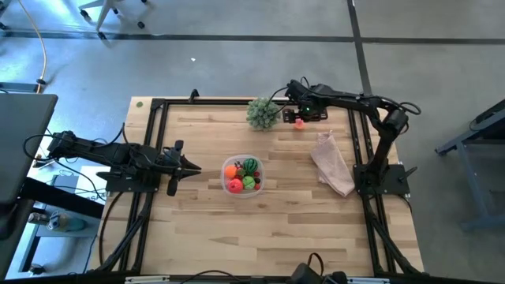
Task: Pick and placing Produce into tupperware
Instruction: Put the pink peach into the transparent bin
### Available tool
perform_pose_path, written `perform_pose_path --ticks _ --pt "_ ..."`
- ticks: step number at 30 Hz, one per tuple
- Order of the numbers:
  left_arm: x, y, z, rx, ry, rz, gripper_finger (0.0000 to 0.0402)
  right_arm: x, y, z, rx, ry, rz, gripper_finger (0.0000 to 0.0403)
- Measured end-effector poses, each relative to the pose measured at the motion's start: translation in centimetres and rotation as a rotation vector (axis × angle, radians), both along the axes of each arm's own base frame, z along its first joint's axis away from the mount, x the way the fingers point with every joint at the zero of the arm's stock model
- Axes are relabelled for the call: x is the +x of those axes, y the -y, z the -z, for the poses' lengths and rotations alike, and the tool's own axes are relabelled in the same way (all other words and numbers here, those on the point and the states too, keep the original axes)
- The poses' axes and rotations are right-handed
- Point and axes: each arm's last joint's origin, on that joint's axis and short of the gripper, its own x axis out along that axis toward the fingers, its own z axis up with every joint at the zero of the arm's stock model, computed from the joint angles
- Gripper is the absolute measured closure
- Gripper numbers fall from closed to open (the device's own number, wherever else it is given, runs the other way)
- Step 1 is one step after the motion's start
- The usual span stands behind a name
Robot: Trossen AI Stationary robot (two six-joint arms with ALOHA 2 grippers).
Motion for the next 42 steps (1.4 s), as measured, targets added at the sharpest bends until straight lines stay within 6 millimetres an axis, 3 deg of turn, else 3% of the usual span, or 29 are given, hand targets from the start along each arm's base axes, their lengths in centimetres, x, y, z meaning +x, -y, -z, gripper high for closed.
perform_pose_path --ticks 10,31,42 --pt "0.0 0.0 0.0 0.000 0.000 0.000 0.0355 -0.6 0.3 1.3 -0.024 -0.003 0.029 0.0066" --pt "0.0 0.0 0.0 0.000 0.000 0.000 0.0355 -0.4 0.8 4.4 -0.008 0.048 0.043 0.0065" --pt "0.0 0.0 0.0 0.000 0.000 0.000 0.0355 -0.3 0.7 4.4 -0.043 0.019 0.045 0.0066"
